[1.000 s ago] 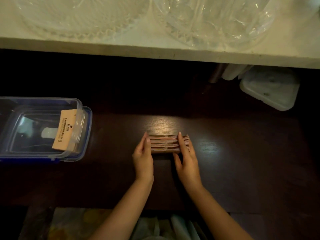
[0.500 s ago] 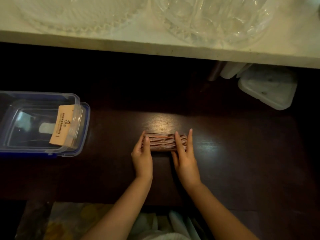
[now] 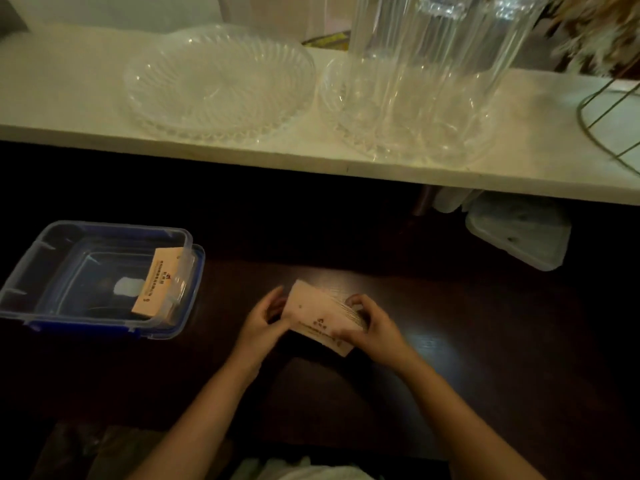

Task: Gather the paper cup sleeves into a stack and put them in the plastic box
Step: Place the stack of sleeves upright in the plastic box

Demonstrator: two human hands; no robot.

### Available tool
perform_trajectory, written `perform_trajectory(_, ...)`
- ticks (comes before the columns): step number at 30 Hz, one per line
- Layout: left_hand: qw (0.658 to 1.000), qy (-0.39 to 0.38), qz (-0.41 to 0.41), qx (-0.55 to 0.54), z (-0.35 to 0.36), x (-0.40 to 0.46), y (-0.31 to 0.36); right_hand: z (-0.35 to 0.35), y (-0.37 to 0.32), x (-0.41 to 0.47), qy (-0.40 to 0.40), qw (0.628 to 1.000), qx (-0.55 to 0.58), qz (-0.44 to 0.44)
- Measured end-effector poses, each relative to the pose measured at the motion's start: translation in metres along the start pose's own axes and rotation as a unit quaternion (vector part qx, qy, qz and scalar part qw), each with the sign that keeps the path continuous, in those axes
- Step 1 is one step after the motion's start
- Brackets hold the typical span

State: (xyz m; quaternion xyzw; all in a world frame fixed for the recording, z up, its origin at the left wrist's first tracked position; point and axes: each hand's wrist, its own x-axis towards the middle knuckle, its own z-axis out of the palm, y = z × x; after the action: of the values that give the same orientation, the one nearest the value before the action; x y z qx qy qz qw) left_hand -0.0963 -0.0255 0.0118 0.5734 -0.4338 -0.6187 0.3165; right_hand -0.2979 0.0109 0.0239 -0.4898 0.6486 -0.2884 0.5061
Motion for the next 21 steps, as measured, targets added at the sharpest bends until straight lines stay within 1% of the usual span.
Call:
perform_trajectory(2, 0.997, 0.025, -0.011, -0.072, 0.001, -0.007, 0.012, 0.006, -0.01, -0.003, -0.012, 0.989, 0.144, 0.038)
perform_trajectory(4, 0.996, 0.004, -0.019, -0.09, 0.008, -0.015, 0.019, 0.012, -0.019, -0.005, -0.028, 0.961, 0.266, 0.077)
perform_trajectory(6, 0.996, -0.02, -0.015, -0.091, 0.016, -0.023, 0.028, 0.018, -0.027, -0.005, -0.053, 0.939, 0.325, 0.099)
perform_trajectory(7, 0.995, -0.014, -0.007, -0.099, 0.019, -0.025, 0.033, 0.02, -0.031, -0.005, -0.064, 0.935, 0.332, 0.106)
perform_trajectory(9, 0.993, 0.026, 0.0, -0.115, 0.021, -0.025, 0.041, 0.023, -0.036, -0.006, -0.081, 0.935, 0.327, 0.115)
perform_trajectory(12, 0.992, 0.066, -0.005, -0.105, 0.017, -0.026, 0.05, 0.024, -0.041, -0.006, -0.1, 0.936, 0.315, 0.119)
perform_trajectory(16, 0.988, 0.107, -0.017, -0.106, 0.002, -0.036, 0.059, 0.025, -0.063, 0.002, -0.129, 0.952, 0.264, 0.083)
perform_trajectory(21, 0.989, 0.111, -0.028, -0.097, -0.024, -0.051, 0.068, 0.037, -0.094, 0.01, -0.162, 0.956, 0.239, 0.046)
